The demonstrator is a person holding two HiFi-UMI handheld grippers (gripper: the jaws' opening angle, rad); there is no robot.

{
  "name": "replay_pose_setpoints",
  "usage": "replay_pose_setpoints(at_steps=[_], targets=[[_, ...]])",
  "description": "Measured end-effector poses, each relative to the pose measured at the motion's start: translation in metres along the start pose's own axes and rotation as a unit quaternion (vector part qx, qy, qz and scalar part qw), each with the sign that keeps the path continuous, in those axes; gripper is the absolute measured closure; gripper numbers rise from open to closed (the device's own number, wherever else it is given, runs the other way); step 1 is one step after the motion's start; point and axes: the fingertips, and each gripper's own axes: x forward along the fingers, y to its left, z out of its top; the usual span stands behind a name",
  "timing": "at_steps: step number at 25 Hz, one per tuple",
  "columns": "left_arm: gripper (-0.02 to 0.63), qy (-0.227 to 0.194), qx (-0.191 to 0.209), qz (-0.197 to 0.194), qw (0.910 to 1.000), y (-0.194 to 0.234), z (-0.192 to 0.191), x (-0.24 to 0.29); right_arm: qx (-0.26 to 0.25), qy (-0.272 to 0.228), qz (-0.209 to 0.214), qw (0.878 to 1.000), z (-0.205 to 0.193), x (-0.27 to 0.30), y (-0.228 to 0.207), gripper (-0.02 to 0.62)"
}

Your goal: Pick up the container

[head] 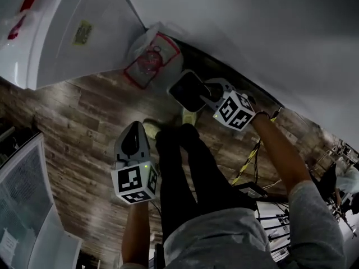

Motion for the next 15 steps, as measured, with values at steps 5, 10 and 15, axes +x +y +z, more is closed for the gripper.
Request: replay_pose_setpoints(at_steps=[5, 10, 15], targets=[[0.588, 0.019, -0.002, -0.005, 0.9998, 0.0, -0.036, 0.034, -0.028, 0.016, -0.006, 0.999, -0.022, 0.047, -0.005, 0.465], [0.588, 0.032, -0.02, -0.001, 0.9993, 0.002, -0.076, 0.075, -0.032, 0.021, -0.019, 0.999, -0.047, 0.103, -0.023, 0.463], [0.588, 0.049, -0.038, 0.003, 0.9981, 0.01, -0.119, 0.112, -0.06, 0.043, -0.02, 0.997, -0.073, 0.162, -0.034, 0.457]])
